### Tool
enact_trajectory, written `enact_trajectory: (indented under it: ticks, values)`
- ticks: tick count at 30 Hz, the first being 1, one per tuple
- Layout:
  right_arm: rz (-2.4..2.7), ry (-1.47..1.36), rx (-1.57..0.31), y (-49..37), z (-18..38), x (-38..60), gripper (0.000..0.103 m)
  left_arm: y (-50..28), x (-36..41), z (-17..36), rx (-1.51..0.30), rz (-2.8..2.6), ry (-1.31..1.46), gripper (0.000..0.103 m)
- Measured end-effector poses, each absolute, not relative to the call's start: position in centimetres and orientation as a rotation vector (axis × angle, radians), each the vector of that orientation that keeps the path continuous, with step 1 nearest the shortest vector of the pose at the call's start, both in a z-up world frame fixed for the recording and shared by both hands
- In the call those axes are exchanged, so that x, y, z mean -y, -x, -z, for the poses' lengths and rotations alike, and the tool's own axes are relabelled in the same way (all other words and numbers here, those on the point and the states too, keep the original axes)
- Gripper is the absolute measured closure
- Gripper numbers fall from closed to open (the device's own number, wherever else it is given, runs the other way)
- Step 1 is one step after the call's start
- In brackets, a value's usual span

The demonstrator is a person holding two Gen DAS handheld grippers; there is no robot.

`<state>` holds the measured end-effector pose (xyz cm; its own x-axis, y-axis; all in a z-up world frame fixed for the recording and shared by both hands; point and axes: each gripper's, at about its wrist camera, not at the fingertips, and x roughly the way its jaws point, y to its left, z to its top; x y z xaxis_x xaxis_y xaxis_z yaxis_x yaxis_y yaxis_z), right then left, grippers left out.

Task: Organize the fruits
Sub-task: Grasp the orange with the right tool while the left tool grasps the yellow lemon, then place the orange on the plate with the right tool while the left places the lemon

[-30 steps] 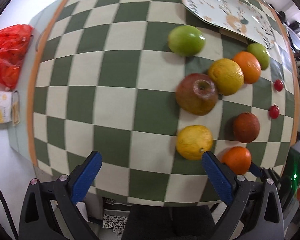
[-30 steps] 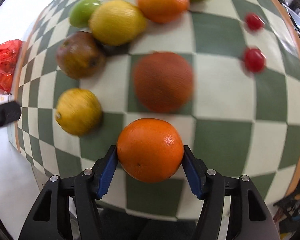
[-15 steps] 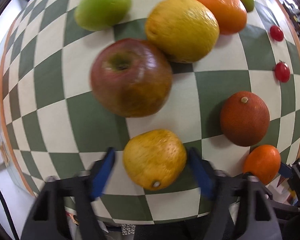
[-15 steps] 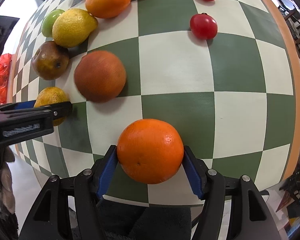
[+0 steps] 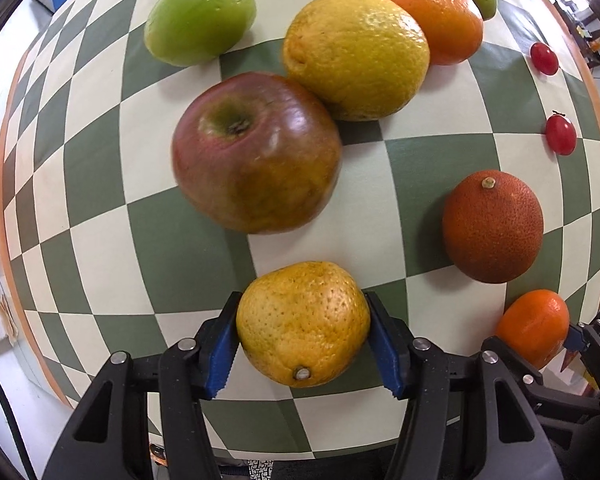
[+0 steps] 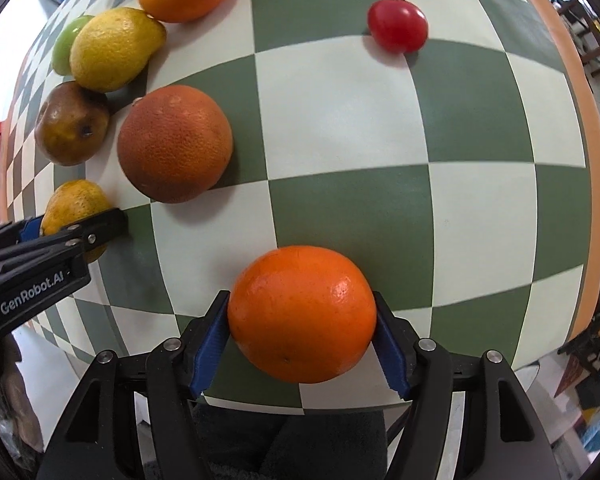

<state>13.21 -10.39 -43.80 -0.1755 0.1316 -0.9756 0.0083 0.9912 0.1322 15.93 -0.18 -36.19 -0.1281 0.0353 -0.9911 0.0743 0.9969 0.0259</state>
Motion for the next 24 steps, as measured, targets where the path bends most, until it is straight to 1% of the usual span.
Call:
enact_trajectory:
  ticks: [2,4,8,11,15,17,18,22,24]
  values:
    - [-0.1,-0.107,-1.745,-13.3,43.6,10.6,0.034,-15.5,-0.1,35.9,-1.699,0.032,-0.063,0.047]
    - [-0.089,-0.115,-1.746,-13.4,43.4,10.8,0.036,-15.1,-0.2,35.6,-1.699,0.032,-0.05,0.047]
    - [-0.072,-0.211,-1.738,-13.4,42.3,12.4,0.038,-14.5,-1.3,34.5,-1.679,0.048,-0.024,0.047]
    - [-0.089,-0.241,-1.707,-13.6,40.3,12.8,0.038,-14.1,-1.8,31.9,-1.662,0.069,0.02,0.047]
    - [-0.141,-0.294,-1.654,-14.6,36.6,13.5,0.038,-15.0,-2.6,26.4,-1.603,0.106,0.11,0.047]
    - [-0.179,-0.305,-1.613,-16.0,34.3,13.8,0.038,-16.4,-3.3,23.4,-1.56,0.116,0.143,0.047]
    - [-0.198,-0.307,-1.588,-17.0,33.0,13.9,0.038,-17.9,-5.0,22.7,-1.541,0.121,0.16,0.047]
    - [-0.282,-0.294,-1.51,-25.0,28.6,13.4,0.038,-24.5,-5.9,22.0,-1.486,0.122,0.239,0.047]
    - [-0.299,-0.261,-1.49,-29.2,28.4,12.2,0.038,-28.6,-5.9,21.9,-1.469,0.097,0.247,0.047]
